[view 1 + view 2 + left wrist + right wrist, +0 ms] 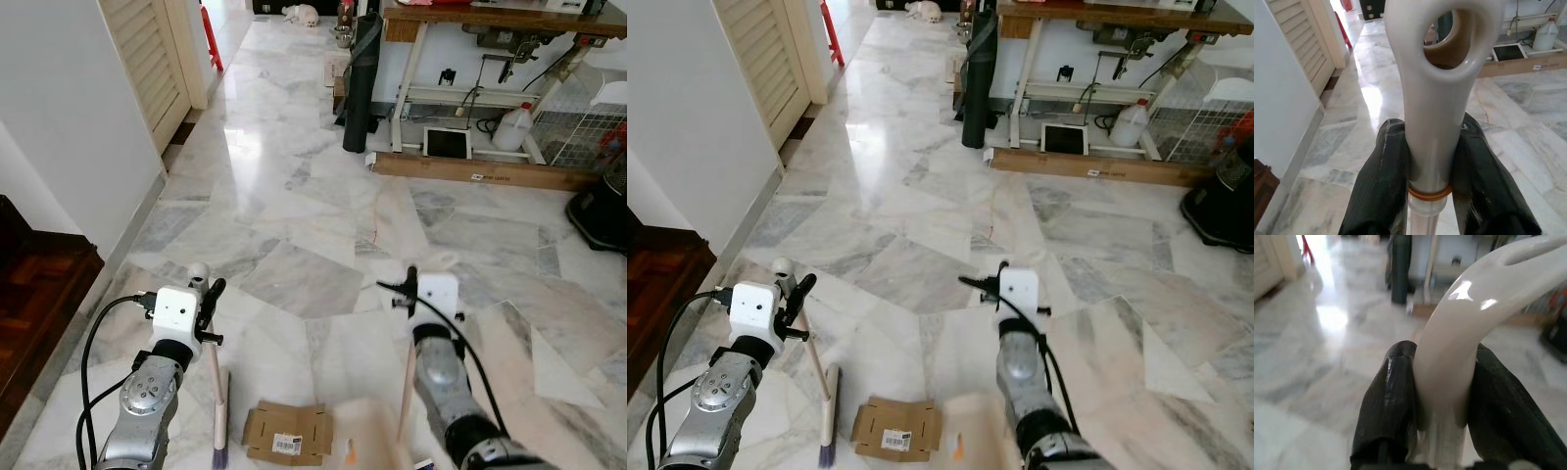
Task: Sweep floor
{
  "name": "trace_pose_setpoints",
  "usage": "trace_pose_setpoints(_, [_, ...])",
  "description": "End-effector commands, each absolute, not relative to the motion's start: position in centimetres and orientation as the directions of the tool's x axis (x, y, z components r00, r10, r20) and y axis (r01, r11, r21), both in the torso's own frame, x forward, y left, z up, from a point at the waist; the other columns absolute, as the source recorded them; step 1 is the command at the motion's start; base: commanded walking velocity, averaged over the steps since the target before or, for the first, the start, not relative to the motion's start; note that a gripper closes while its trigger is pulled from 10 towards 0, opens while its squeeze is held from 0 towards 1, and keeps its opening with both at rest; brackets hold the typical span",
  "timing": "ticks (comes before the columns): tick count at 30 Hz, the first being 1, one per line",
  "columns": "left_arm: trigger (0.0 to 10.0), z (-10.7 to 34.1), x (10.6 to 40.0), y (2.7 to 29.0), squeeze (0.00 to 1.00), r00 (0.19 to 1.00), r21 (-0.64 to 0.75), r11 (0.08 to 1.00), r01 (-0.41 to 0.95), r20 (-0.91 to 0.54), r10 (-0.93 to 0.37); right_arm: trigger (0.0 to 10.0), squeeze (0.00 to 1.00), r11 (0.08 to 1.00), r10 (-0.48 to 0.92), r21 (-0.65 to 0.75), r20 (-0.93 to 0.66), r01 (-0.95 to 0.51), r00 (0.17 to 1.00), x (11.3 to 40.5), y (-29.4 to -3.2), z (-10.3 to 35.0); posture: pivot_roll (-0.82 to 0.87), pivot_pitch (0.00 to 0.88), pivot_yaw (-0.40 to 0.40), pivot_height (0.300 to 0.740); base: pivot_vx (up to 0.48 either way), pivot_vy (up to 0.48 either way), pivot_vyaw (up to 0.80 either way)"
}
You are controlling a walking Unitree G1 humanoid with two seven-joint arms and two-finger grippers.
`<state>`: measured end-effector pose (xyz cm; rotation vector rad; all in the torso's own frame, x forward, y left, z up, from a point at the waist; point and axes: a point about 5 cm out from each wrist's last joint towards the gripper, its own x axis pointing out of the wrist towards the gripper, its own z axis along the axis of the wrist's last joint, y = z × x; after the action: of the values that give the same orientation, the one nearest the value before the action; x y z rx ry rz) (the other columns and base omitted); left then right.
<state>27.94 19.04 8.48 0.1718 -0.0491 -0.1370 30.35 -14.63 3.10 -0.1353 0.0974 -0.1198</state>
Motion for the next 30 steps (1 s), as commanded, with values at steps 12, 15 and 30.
trace_pose_setpoints(12, [10.0, 8.1, 27.6, 18.7, 0.0, 0.976, 0.175, 0.96, 0.217, -0.03, -0.215, 10.0, 0.0, 0.982, -0.141, -0.137, -0.066, 0.131, 0.988, 30.6, -15.4, 3.5, 0.17, 0.118, -0.009, 0.74, 0.0, 0.0, 0.0])
trace_pose_setpoints(15, [10.0, 8.4, 27.7, 18.7, 0.0, 0.978, 0.181, 0.962, 0.205, -0.014, -0.206, 10.0, 0.0, 0.979, -0.166, -0.122, -0.026, 0.161, 0.986, 31.2, -15.9, 4.4, 0.18, 0.117, -0.009, 0.74, 0.0, 0.0, 0.0])
trace_pose_setpoints(30, [10.0, 9.2, 27.6, 19.5, 0.0, 0.985, 0.198, 0.967, 0.159, 0.03, -0.169, 10.0, 0.0, 0.981, -0.151, -0.129, -0.032, 0.145, 0.988, 31.7, -15.4, 4.7, 0.19, 0.124, -0.009, 0.74, 0.0, 0.0, 0.0])
